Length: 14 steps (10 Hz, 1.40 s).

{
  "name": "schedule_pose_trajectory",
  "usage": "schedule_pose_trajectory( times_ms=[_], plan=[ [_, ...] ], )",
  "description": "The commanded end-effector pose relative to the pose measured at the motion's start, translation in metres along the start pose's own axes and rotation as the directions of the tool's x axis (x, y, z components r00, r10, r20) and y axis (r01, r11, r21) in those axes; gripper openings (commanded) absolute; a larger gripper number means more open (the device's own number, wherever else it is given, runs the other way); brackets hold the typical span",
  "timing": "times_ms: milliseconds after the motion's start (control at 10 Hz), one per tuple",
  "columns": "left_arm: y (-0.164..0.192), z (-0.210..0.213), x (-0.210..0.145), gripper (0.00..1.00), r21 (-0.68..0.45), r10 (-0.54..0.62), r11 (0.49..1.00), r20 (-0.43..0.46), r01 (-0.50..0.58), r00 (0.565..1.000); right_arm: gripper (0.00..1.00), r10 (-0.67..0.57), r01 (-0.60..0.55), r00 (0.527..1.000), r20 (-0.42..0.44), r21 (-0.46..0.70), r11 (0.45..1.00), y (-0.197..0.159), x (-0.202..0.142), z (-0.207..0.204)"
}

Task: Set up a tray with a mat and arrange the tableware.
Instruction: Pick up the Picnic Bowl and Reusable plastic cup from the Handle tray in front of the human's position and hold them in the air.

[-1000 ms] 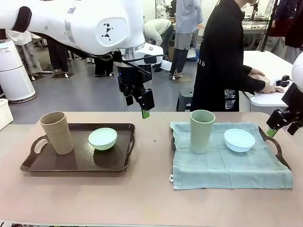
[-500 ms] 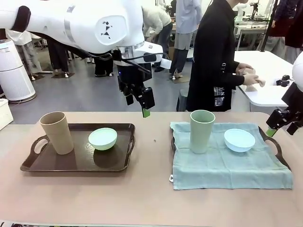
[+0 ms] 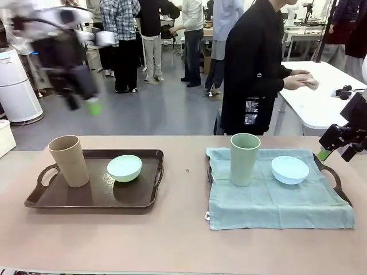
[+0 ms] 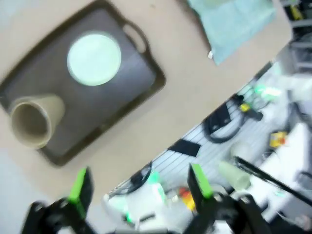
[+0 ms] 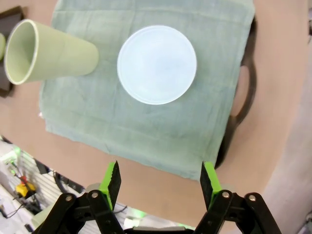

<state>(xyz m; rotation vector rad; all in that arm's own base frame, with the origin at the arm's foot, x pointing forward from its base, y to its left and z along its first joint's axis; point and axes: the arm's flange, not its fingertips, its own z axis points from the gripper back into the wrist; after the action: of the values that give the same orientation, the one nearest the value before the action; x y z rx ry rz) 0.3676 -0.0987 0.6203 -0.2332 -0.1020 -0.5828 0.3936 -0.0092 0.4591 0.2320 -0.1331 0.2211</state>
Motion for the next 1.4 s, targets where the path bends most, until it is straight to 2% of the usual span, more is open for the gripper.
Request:
schedule_pose_trajectory(
  times_ms=[0,100,200,300,400,500,600,700,800,900,1000,1100,1200,1300],
  plan=[
    [-0.043,-0.025,0.042,1.00,0.018,-0.047,0.999,-0.039,0.047,0.998,0.85,-0.049,0.049,0.999,-0.007,-0.013,0.999,-0.005,0.006,0.005],
    [-0.043,-0.025,0.042,1.00,0.018,-0.047,0.999,-0.039,0.047,0.998,0.85,0.000,0.000,1.000,0.000,0.000,1.000,0.000,0.000,0.000],
    [-0.043,-0.025,0.042,1.00,0.018,-0.047,0.999,-0.039,0.047,0.998,0.85,0.000,0.000,1.000,0.000,0.000,1.000,0.000,0.000,0.000],
    [-0.007,-0.006,0.002,1.00,-0.001,-0.024,1.000,-0.008,0.024,1.000,0.85,-0.011,0.011,1.000,-0.003,0.001,1.000,-0.001,0.001,0.003],
    [0.014,0.014,0.006,1.00,-0.239,-0.046,0.968,0.144,0.080,0.989,0.85,-0.013,0.030,0.998,-0.054,0.336,0.941,-0.008,0.003,0.019],
    [0.052,0.020,-0.012,1.00,-0.416,0.020,0.906,0.218,0.074,0.976,0.85,-0.068,0.081,0.997,-0.045,0.550,0.831,-0.031,0.001,0.034],
    [0.090,0.025,-0.044,1.00,-0.534,0.091,0.844,0.225,0.045,0.970,0.85,-0.156,0.131,0.987,-0.027,0.687,0.714,-0.060,-0.008,0.052],
    [0.124,0.032,-0.076,1.00,-0.609,0.157,0.793,0.259,0.035,0.953,0.85,-0.205,0.163,0.978,-0.033,0.732,0.661,-0.086,-0.019,0.066],
    [0.147,0.027,-0.097,1.00,-0.640,0.177,0.768,0.182,-0.020,0.967,0.85,-0.262,0.211,0.964,-0.049,0.743,0.635,-0.110,-0.030,0.074],
    [0.140,0.012,-0.092,1.00,-0.530,0.215,0.834,0.057,-0.153,0.975,0.85,-0.301,0.264,0.952,-0.061,0.665,0.699,-0.115,-0.030,0.070],
    [0.134,0.035,-0.096,1.00,-0.575,0.134,0.817,0.265,0.045,0.955,0.85,-0.169,0.127,0.986,-0.003,0.671,0.730,-0.085,-0.037,0.074],
    [0.134,0.035,-0.096,1.00,-0.575,0.134,0.817,0.265,0.045,0.955,0.85,-0.238,0.186,0.971,-0.023,0.697,0.692,-0.113,-0.048,0.080],
    [0.158,0.023,-0.118,1.00,-0.601,0.191,0.798,0.195,-0.036,0.962,0.85,-0.231,0.174,0.972,-0.029,0.749,0.639,-0.115,-0.042,0.080],
    [0.183,0.020,-0.129,1.00,-0.754,0.394,0.651,0.242,-0.083,0.887,0.85,-0.332,0.182,0.943,0.002,0.833,0.523,-0.129,-0.042,0.083]
  ],
)
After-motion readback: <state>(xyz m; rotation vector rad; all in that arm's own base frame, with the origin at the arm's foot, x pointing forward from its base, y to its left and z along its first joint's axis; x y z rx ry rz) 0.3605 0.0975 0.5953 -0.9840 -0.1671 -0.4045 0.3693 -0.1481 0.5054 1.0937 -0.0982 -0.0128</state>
